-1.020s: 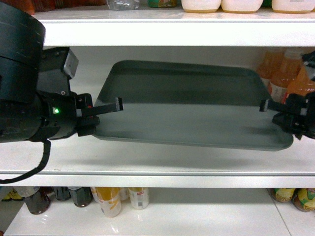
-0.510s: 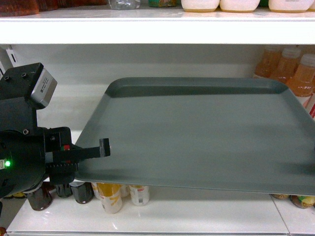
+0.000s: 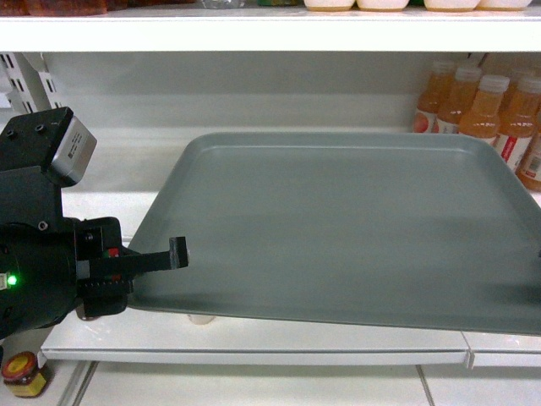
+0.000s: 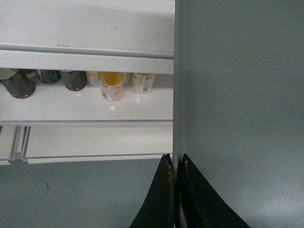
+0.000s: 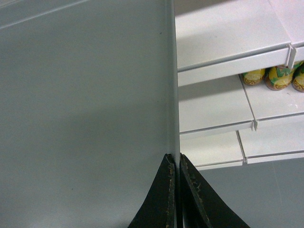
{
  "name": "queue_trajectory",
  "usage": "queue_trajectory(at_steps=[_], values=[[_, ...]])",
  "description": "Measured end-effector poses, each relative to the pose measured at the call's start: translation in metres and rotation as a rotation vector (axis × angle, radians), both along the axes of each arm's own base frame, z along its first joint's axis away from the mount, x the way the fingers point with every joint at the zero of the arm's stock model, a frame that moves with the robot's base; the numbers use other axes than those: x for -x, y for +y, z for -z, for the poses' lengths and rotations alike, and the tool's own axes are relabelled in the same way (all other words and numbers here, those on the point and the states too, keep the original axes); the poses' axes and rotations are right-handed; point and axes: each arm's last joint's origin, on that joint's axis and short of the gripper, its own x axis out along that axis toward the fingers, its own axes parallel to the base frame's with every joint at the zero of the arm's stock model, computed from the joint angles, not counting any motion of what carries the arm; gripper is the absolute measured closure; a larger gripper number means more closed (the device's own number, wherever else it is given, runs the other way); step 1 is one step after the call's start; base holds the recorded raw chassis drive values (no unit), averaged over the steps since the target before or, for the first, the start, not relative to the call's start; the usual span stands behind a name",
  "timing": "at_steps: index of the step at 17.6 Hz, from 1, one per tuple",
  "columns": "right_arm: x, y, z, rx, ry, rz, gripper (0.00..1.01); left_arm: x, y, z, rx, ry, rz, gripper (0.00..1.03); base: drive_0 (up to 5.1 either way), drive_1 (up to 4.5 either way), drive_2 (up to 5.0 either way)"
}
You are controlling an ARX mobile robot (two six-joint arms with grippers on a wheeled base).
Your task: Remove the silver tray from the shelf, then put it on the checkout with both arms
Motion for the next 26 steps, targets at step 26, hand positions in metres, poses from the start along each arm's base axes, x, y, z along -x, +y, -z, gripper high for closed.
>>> queue_trajectory(at_steps=[26], values=[[-0.0002,0.0007,-0.0003,0.001,-0.001,-0.001,0.99,0.0001,0.0001,-0.0002,-0.004,-0.002,-0.006,1.0,0.1,-4.28,4.4]])
